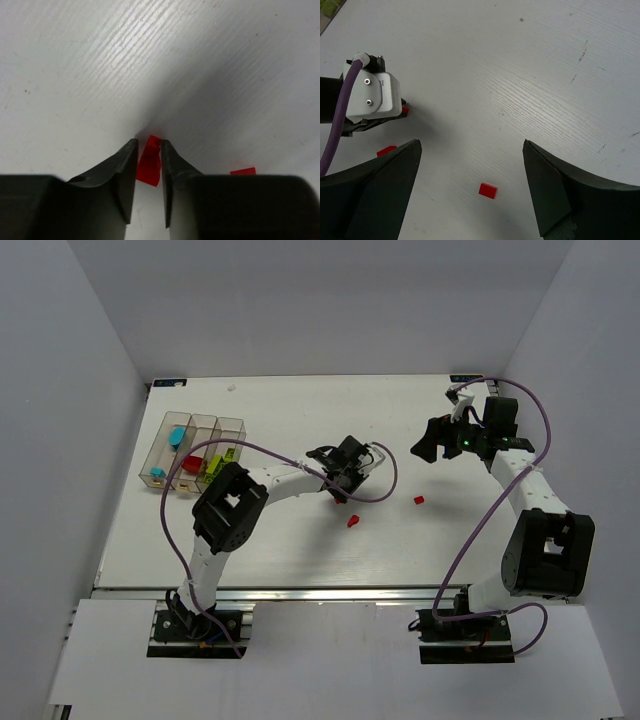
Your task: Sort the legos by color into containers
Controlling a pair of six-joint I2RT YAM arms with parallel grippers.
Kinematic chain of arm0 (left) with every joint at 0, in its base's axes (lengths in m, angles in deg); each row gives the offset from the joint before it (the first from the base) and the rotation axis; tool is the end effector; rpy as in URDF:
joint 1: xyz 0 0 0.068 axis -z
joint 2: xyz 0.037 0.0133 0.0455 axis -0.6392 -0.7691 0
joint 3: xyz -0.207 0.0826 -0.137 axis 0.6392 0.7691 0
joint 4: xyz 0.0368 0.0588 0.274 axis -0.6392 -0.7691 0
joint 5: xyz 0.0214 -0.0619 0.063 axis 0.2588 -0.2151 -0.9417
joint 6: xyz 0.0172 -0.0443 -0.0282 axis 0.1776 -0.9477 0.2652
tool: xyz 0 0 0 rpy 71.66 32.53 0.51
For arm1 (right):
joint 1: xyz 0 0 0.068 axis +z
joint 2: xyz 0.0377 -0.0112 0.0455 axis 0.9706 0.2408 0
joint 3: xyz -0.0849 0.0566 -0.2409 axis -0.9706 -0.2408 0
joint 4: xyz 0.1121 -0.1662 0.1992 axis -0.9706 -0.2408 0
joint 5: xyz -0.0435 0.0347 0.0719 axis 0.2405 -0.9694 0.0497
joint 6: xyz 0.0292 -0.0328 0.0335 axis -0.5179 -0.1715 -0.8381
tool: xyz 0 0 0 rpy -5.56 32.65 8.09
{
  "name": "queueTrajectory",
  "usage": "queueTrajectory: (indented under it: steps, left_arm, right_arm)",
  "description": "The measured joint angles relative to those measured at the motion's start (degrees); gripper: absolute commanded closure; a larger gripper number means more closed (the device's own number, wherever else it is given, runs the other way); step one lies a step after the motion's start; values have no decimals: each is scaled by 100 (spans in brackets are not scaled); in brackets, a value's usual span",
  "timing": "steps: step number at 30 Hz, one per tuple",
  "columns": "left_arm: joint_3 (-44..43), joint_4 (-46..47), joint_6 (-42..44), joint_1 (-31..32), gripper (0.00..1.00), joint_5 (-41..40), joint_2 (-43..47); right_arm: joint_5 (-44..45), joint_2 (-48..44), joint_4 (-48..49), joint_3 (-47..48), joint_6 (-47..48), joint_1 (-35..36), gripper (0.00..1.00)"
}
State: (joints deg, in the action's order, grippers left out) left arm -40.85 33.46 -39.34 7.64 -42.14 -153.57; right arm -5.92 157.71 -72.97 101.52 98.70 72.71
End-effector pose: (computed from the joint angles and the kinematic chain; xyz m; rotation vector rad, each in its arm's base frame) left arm 0.3145 -0.3377 0.1372 1.1183 2.3659 -0.1720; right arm 0.3526 0.0030 0.2583 -0.5257 2.0354 0.5830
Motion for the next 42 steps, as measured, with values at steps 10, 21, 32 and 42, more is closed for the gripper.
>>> queueTrajectory:
  steps: [10,21,32,42]
  left_arm:
    - [-35,-350,-199,-35,100,-310,35]
    - [490,-197,-815,-2009,100,-1169,1561]
    - [444,262,-1043,-4120,100,-1637,1799]
    - [334,90,-1130,-4680,93,-1679,1193]
  right_arm:
    - [-35,0,0,0,28,0,14]
    - [-219,-55,2,-90,37,87,22]
    - [-470,-50,-238,-85,264,470,100]
    - [-463,-31,-308,-85,466,885,74]
